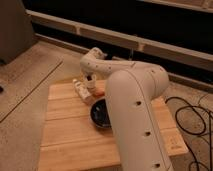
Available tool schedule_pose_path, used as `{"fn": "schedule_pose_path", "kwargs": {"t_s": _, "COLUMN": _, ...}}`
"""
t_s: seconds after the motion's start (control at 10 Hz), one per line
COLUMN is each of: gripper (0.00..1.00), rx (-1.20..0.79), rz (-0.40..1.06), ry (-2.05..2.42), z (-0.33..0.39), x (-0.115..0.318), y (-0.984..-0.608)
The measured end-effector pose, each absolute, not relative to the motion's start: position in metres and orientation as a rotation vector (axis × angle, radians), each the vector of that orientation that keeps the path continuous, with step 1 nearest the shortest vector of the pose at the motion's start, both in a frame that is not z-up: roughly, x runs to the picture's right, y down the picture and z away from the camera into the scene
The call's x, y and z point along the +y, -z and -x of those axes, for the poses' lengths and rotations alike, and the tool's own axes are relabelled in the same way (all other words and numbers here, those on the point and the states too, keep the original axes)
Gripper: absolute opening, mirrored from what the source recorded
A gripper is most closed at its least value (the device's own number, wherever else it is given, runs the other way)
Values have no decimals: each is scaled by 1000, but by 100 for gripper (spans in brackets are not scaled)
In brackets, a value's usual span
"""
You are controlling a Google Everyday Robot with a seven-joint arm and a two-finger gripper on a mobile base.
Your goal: Place the eraser in the ceramic cup
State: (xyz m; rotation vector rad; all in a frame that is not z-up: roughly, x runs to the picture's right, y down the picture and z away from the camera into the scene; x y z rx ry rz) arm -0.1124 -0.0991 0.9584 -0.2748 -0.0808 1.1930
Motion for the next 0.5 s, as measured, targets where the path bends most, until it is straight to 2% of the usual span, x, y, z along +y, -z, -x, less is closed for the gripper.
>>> {"fn": "schedule_pose_path", "kwargs": {"t_s": 0.2, "gripper": 53, "rx": -82, "rz": 275, "ry": -1196, "z": 111, "x": -100, "y": -959}}
{"fn": "schedule_pose_path", "kwargs": {"t_s": 0.4, "gripper": 71, "rx": -83, "rz": 275, "ry": -1197, "z": 111, "x": -100, "y": -959}}
{"fn": "schedule_pose_path", "kwargs": {"t_s": 0.5, "gripper": 73, "rx": -83, "rz": 275, "ry": -1196, "z": 111, "x": -101, "y": -959}}
